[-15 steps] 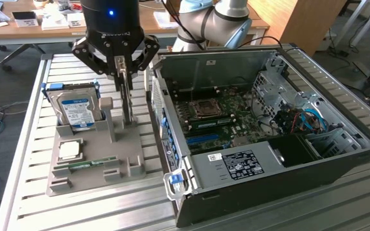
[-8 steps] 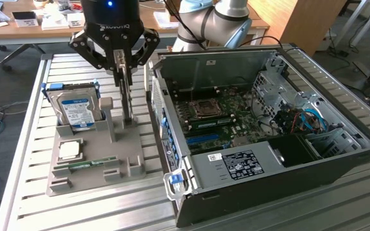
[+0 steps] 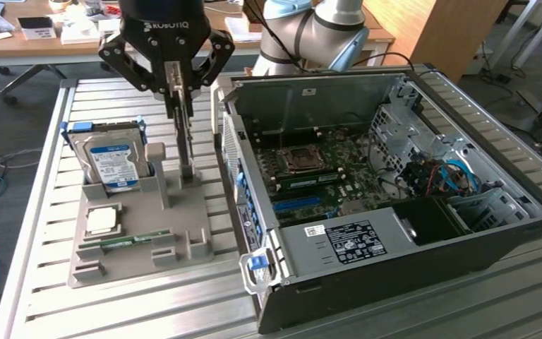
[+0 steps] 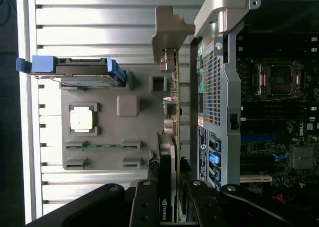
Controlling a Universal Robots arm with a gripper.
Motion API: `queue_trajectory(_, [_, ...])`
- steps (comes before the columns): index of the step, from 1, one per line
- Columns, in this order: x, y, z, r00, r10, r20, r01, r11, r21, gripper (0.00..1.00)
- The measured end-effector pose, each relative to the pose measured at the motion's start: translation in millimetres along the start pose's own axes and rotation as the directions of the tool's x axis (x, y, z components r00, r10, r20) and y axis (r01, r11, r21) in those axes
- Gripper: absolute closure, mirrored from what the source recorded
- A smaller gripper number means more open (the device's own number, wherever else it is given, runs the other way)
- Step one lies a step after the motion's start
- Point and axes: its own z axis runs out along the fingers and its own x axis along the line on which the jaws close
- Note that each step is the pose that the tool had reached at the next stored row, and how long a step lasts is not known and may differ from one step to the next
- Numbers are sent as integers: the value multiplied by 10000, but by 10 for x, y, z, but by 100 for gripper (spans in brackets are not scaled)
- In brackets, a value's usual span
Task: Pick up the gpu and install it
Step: 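Pick up the gpu and move the gpu toward the slot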
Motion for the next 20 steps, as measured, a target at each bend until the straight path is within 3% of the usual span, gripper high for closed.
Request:
queue_trajectory(6, [-2, 3, -65, 10000, 0, 0, 0, 10000, 0, 73])
queue_trajectory(20, [-29, 4, -66, 10000, 0, -1, 0, 10000, 1, 73])
